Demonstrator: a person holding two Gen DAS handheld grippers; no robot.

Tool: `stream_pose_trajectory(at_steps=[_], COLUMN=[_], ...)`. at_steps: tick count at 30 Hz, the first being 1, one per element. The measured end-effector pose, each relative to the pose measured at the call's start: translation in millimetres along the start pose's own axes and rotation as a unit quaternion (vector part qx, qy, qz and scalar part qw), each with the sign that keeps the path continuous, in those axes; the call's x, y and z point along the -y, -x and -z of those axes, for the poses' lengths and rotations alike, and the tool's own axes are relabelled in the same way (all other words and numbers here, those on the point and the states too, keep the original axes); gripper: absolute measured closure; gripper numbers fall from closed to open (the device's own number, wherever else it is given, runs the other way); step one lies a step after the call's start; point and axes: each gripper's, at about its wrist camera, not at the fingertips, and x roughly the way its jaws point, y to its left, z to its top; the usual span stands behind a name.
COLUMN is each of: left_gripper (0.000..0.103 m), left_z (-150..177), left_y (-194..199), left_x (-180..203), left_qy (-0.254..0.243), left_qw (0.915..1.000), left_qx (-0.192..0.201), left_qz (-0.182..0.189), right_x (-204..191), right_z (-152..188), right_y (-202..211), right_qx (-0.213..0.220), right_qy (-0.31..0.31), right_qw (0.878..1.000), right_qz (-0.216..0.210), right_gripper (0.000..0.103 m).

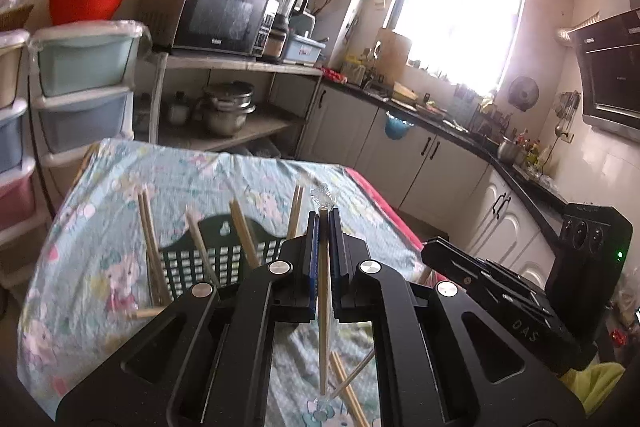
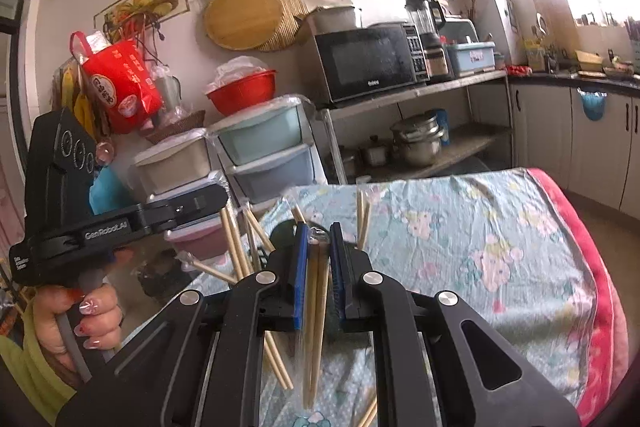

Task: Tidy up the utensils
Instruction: 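Lift the left gripper's chopstick above the caddy while the right gripper carries its own, then lower the left gripper's chopstick toward the caddy while the right gripper lowers its own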

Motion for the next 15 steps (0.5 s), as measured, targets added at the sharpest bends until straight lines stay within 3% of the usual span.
stream_pose_trajectory(at_steps=[15], left_gripper=[0.100], left_z=[-35], left_y=[7], left_x=[-8], left_qy=[-0.009], left_qw=[0.9984], left_qx=[0.049], left_qz=[-0.027], right_x=[-9], right_z=[-28], right_y=[0], right_qx=[0.040], right_qy=[0.007], right_qw=[0.999], right_qz=[-0.001], right_gripper=[0.092])
